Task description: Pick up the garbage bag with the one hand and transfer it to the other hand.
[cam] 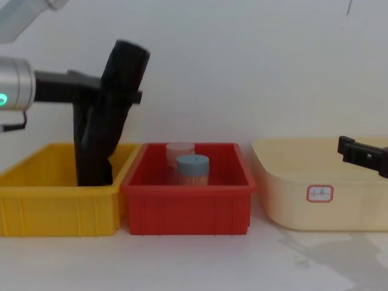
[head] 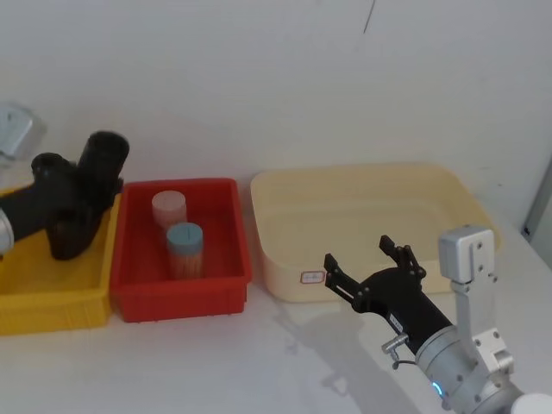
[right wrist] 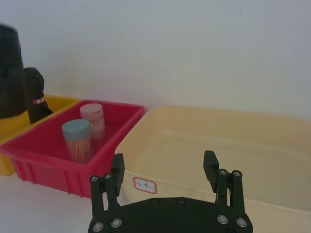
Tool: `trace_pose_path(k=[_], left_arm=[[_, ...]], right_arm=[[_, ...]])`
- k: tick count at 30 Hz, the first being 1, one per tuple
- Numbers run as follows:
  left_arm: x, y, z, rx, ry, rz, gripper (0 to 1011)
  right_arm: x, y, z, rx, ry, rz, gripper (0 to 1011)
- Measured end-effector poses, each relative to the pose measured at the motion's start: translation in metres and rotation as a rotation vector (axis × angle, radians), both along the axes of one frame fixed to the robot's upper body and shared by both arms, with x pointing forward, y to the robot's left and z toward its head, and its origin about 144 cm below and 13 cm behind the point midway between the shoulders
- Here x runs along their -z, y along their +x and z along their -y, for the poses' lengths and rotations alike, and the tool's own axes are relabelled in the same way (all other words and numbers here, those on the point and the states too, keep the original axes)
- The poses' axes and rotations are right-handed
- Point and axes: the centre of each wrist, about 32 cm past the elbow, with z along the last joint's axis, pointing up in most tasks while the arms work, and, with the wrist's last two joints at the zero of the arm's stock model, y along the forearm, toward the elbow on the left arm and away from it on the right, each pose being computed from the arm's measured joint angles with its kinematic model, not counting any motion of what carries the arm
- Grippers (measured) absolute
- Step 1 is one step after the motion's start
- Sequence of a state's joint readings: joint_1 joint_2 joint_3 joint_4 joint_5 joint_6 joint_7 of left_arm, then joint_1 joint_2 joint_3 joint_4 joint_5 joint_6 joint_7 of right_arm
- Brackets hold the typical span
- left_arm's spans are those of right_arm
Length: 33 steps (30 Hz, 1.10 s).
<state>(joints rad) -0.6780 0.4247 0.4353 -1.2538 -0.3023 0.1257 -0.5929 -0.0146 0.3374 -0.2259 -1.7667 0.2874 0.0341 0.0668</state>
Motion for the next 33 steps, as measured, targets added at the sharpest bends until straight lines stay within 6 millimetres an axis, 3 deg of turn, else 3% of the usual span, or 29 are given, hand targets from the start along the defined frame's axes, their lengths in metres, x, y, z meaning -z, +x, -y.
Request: trace_pose_path(k=[7, 19, 33], left_arm=[[-0.012, 0.018, 0.01, 0.064, -0.06, 0.041, 403], [-0.011, 0.085, 0.05, 0.224, -0.221, 0.066, 403], [-0.013, 0.106, 0.077, 0.302, -0.264, 0.074, 403]], right_arm=[[0.0, 0.0, 0.0, 0.0, 0.0, 0.0, 1001], [0.0, 0.0, 0.0, 0.0, 0.0, 0.0, 1001], [0.0, 0.0, 0.0, 0.0, 0.0, 0.0, 1001]])
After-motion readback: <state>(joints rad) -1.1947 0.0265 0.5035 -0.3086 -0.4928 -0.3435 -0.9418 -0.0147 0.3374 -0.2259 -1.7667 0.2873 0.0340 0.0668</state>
